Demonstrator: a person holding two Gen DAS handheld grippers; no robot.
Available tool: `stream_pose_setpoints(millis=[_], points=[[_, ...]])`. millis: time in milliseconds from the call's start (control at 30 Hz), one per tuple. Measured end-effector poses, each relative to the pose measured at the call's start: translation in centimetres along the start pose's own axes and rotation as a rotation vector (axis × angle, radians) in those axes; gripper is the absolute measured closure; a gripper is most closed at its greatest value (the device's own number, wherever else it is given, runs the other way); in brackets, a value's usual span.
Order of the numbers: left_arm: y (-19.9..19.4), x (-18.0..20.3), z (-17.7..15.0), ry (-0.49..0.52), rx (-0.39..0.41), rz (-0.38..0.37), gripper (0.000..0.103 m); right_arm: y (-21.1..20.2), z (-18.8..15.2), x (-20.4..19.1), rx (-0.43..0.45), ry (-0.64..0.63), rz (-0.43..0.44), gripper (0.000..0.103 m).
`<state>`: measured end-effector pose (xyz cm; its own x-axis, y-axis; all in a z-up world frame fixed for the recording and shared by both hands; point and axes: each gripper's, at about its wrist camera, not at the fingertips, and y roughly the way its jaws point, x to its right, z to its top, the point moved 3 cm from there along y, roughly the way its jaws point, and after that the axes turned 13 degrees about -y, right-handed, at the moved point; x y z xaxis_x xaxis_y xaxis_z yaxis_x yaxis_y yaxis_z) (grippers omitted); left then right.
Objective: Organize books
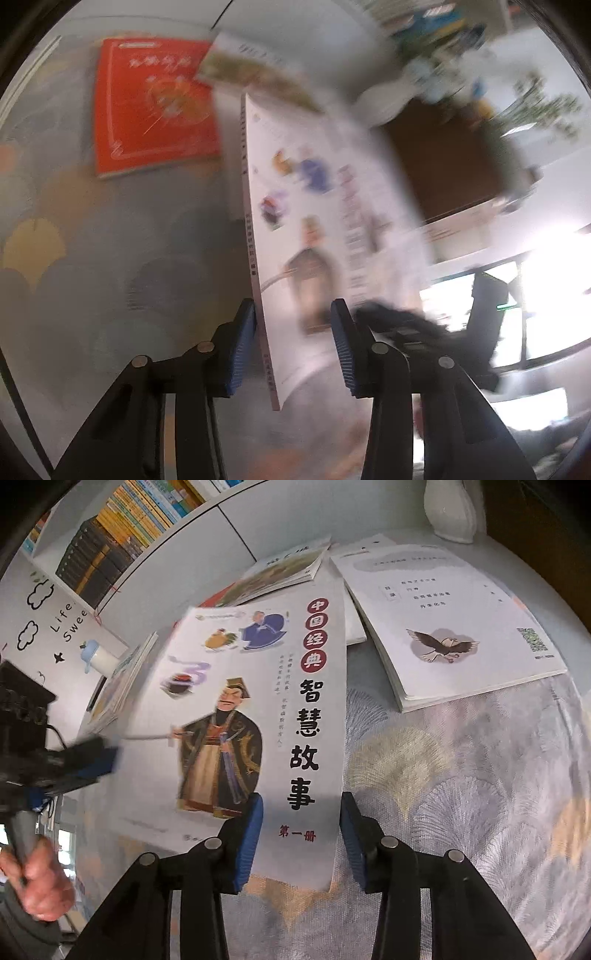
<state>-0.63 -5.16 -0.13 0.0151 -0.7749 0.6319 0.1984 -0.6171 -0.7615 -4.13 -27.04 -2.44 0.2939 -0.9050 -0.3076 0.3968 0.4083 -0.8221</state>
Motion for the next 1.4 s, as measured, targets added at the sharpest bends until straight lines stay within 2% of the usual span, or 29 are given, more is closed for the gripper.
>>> stream_pose_setpoints(millis=[67,100,133,267,300,333,400,433,467,500,567,600,633,700,800,867,967,1100,1167,1200,1233,1367,1400], points=[[0.9,-0.5,-0.1,0.002,-0.013,0.045,0.073,0.0,0.0,-0.2,-0.005,-0.015,0.002,0.058],[1.1,-0.8,0.0,-0.002,-0.017,0.055,0.073,0.1,0.1,-0.3,-0.004,-0.019,0.008,0.053],[1.2,-0.9,0.0,-0.005,-0.017,0.059,0.073,0.2,0.1,-0.5,-0.001,-0.023,0.017,0.046],[0.8,-0.8,0.2,-0.024,-0.019,0.036,0.073,0.6,0.3,-1.7,-0.008,-0.069,-0.001,0.036],[0.5,-0.9,0.2,-0.039,-0.027,0.001,0.073,0.7,0.2,-1.9,-0.005,-0.08,-0.002,0.032],[0.2,-1.0,0.3,-0.077,-0.048,-0.087,0.073,0.8,0.2,-2.0,-0.001,-0.086,-0.002,0.026],[0.0,-1.2,0.4,-0.15,-0.074,-0.233,0.073,1.1,0.3,-2.4,0.005,-0.09,-0.009,0.025],[-0.1,-1.1,0.3,-0.167,-0.075,-0.269,0.073,1.2,0.3,-2.5,0.008,-0.09,-0.013,0.025],[0.1,-0.9,0.3,-0.161,-0.074,-0.257,0.073,1.2,0.2,-2.5,0.013,-0.087,-0.012,0.025],[0.7,-0.6,0.3,-0.132,-0.071,-0.203,0.073,1.2,0.2,-2.5,0.021,-0.081,-0.006,0.026],[2.6,0.1,-0.1,-0.066,-0.085,-0.077,0.075,0.9,0.2,-2.1,0.028,-0.058,-0.008,0.034],[3.2,0.4,-0.2,-0.059,-0.095,-0.062,0.078,0.7,0.1,-1.6,0.03,-0.038,0.0,0.038],[3.8,0.7,-0.3,-0.058,-0.106,-0.07,0.088,0.5,0.0,-1.3,0.033,-0.024,0.012,0.041],[4.3,1.7,-0.3,-0.062,-0.119,-0.117,0.089,0.3,0.1,-0.3,0.033,0.032,0.057,0.044],[3.2,2.9,0.7,-0.102,-0.127,-0.256,0.09,-0.3,-0.3,1.4,0.032,0.139,0.144,0.044],[2.4,3.3,1.3,-0.125,-0.133,-0.321,0.09,-0.7,-0.9,2.8,0.039,0.242,0.249,0.04],[1.7,3.3,2.3,-0.184,-0.15,-0.413,0.09,-0.1,-2.1,4.7,0.046,0.437,0.479,0.04],[1.6,3.2,2.3,-0.197,-0.161,-0.403,0.09,1.3,-1.8,5.9,0.106,0.595,0.633,0.04],[2.1,2.7,2.1,-0.205,-0.174,-0.385,0.09,1.8,-0.7,5.4,0.13,0.607,0.685,0.045],[1.5,2.0,1.7,-0.205,-0.179,-0.374,0.09,2.1,-0.1,4.8,0.133,0.608,0.7,0.054],[1.6,1.9,1.5,-0.196,-0.177,-0.343,0.09,2.2,0.2,4.4,0.13,0.596,0.694,0.066],[2.2,1.4,1.4,-0.109,-0.167,-0.154,0.086,1.3,1.5,2.4,0.106,0.405,0.504,0.075],[2.3,1.3,1.4,-0.103,-0.171,-0.139,0.086,0.9,1.8,1.8,0.091,0.325,0.435,0.077]])
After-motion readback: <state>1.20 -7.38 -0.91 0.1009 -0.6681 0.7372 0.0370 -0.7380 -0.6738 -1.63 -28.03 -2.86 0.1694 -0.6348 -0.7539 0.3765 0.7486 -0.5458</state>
